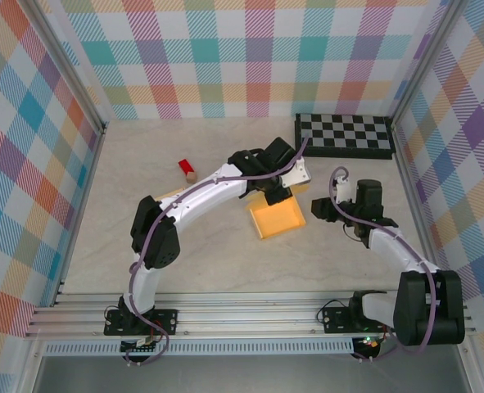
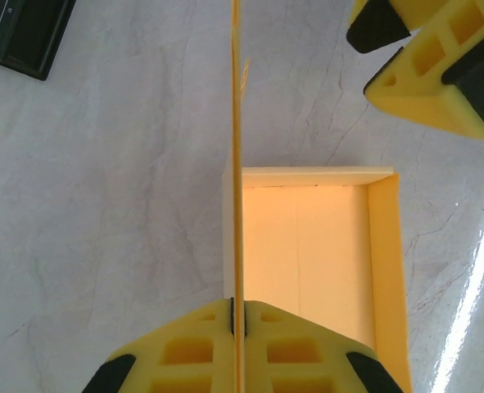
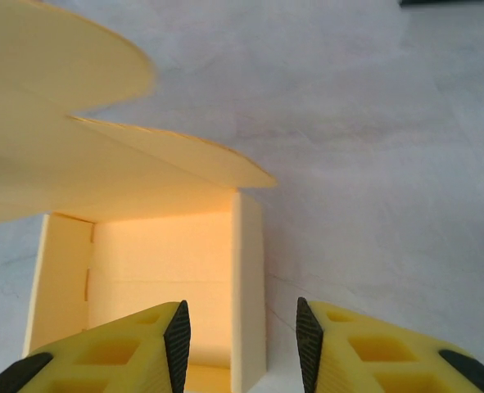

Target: Fold the paper box

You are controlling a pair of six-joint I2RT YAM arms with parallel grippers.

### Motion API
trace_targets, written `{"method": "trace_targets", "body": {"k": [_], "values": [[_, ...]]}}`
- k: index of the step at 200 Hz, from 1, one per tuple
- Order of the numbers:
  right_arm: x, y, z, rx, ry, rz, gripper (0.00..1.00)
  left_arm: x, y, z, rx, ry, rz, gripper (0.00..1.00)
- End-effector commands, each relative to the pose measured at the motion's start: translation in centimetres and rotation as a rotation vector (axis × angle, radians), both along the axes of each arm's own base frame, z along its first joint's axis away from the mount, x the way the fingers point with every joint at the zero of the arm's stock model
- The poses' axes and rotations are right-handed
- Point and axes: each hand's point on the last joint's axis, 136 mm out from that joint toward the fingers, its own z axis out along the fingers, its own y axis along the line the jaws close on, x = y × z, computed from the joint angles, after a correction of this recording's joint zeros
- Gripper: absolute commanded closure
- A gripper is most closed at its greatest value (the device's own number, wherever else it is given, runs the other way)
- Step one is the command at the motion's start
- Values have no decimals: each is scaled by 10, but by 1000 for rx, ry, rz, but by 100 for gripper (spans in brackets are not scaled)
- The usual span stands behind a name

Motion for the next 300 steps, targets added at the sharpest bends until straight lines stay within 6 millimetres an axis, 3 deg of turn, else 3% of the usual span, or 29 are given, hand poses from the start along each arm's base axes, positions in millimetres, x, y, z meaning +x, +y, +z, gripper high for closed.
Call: {"method": "trace_targets", "body": {"k": [1, 72, 148, 162, 181, 194, 221, 246, 300], "values": [[7, 17, 38, -28, -262, 161, 58, -5, 6, 14, -16, -2, -22, 100], [-2, 44, 35, -194, -442, 398, 52, -16, 20, 22, -41, 13, -25, 100], [-1, 50, 30, -281, -419, 516, 53, -20, 20, 26, -86, 29, -20, 100], [-4, 55, 27, -265, -409, 535, 57, -17, 20, 28, -90, 17, -3, 100], [-10, 65, 29, -221, -398, 558, 76, -5, 22, 29, -83, -15, 58, 100], [-13, 74, 30, -200, -377, 570, 82, 1, 22, 29, -92, -23, 95, 100], [-1, 75, 37, -146, -301, 439, 90, 12, 20, 29, -121, -36, 169, 100], [10, 73, 46, -46, -234, 298, 90, 19, 18, 32, -165, -39, 240, 100], [8, 113, 58, 113, -162, 286, 81, 11, 0, 36, -312, 57, 270, 100]]}}
